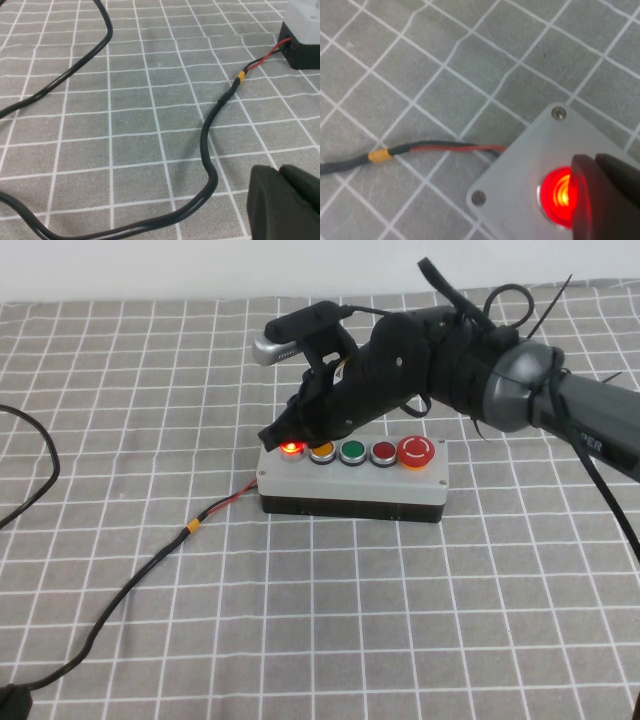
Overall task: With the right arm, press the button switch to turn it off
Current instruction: Press the button to turn off
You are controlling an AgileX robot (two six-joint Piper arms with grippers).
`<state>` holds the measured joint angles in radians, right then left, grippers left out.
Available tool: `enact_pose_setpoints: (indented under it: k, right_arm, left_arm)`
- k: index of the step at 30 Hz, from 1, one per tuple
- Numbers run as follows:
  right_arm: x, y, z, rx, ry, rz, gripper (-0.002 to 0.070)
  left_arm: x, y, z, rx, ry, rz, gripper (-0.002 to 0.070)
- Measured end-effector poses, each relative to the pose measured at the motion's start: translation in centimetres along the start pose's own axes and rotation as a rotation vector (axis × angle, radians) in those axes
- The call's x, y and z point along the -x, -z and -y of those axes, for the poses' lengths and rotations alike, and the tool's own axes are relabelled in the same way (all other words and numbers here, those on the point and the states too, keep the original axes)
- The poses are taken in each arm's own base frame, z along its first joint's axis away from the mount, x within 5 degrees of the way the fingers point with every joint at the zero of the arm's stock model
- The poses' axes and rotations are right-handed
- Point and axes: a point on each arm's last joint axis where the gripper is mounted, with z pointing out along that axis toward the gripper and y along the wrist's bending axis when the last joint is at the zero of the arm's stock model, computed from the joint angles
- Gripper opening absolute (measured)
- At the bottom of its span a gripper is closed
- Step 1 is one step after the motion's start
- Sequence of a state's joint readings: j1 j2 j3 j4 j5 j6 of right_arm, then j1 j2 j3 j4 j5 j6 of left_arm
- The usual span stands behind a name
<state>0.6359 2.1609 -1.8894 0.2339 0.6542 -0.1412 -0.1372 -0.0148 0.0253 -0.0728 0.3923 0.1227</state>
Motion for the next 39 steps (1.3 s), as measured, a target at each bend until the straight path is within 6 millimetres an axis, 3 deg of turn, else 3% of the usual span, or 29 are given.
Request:
enact_pose_setpoints:
  k: [39]
  right_arm:
    - [-0.83, -1.10, 0.32, -0.020, -0.041, -0.021, -0.0016]
  left_arm:
    - [0.00, 0.00, 0.00, 0.000, 0.000, 0.000, -0.0003]
